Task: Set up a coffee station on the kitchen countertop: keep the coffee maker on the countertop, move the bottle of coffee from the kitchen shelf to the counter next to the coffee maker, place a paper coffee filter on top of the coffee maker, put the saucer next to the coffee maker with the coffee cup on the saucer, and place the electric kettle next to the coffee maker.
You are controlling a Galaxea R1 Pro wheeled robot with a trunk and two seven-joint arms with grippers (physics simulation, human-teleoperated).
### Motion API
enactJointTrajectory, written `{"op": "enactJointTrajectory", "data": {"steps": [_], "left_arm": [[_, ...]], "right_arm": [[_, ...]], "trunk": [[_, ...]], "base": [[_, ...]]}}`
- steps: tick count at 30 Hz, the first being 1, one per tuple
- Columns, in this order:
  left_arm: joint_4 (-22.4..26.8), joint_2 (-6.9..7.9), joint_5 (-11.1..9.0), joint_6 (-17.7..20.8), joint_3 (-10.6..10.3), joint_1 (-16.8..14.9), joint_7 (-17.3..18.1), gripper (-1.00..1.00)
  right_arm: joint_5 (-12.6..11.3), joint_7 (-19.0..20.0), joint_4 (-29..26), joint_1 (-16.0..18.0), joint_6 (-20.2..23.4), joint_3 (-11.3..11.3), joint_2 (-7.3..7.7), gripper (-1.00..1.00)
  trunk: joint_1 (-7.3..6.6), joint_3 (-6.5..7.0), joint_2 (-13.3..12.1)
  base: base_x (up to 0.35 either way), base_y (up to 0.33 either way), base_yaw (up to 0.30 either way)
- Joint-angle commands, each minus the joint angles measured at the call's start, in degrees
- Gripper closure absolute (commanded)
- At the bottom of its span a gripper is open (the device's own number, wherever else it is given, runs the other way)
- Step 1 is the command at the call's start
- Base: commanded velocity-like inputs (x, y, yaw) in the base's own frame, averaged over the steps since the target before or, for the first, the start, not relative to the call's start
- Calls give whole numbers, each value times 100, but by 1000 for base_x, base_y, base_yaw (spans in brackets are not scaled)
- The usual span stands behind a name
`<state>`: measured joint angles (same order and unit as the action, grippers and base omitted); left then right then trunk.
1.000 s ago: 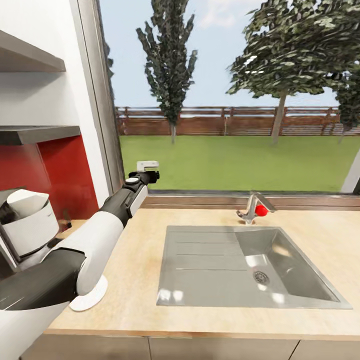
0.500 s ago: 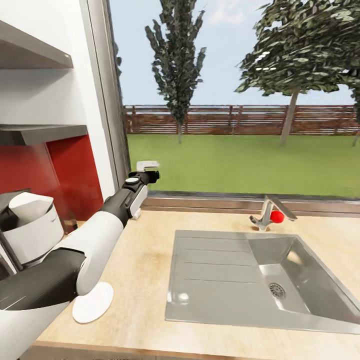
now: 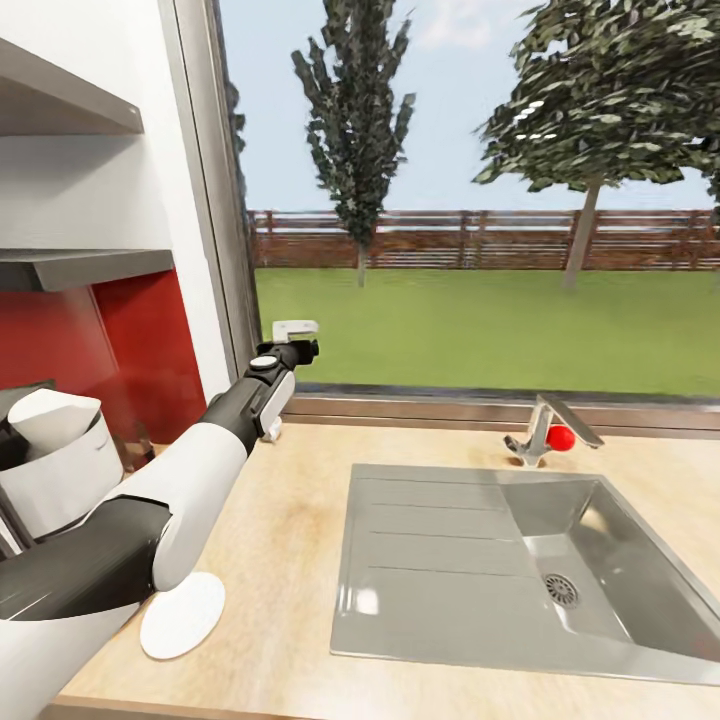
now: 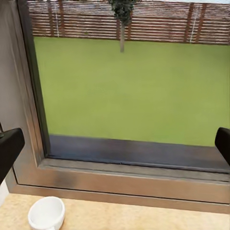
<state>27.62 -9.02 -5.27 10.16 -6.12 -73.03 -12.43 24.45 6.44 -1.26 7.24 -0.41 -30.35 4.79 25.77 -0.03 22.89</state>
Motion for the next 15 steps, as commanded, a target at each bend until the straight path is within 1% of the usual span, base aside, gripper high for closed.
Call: {"op": "enactJointTrajectory", "data": {"steps": [1, 2, 3, 4, 5, 8, 10, 13, 15], "left_arm": [[3, 5, -54, 17, -47, 1, -51, -100], [-1, 5, -53, 13, -47, 4, -52, -100], [-2, 8, -53, 15, -47, 7, -56, -100], [-2, 11, -53, 17, -47, 7, -57, -100], [-2, 13, -53, 18, -47, 7, -57, -100], [-3, 28, -53, 26, -41, 8, -58, -100], [2, 44, -56, 38, -39, 7, -58, -100], [-1, 64, -60, 49, -39, 6, -58, -100], [-2, 79, -61, 36, -40, 7, -58, -100]], "right_arm": [[55, 219, 1, -87, 1, -50, -1, -100], [207, 512, -2, -270, 210, -50, -5, -100], [372, 561, -6, -315, 498, -50, -28, -100], [434, 567, -9, -326, 617, -51, -53, -100], [456, 569, -10, -330, 664, -53, -68, -100], [526, 569, -14, -342, 801, -57, -174, -100], [545, 569, -16, -345, 828, -57, -256, -100], [557, 569, -22, -346, 838, -58, -314, -100], [555, 567, -23, -346, 842, -58, -340, -100]], "trunk": [[2, -2, 4], [2, -2, 4], [2, -2, 4], [2, -2, 4], [2, -2, 4], [2, -2, 4], [2, -2, 4], [2, -2, 4], [2, -2, 4]], "base": [[0, 0, 0], [0, 0, 0], [0, 0, 0], [0, 0, 0], [0, 0, 0], [29, 0, 0], [158, 0, 0], [237, 0, 0], [106, 0, 0]]}}
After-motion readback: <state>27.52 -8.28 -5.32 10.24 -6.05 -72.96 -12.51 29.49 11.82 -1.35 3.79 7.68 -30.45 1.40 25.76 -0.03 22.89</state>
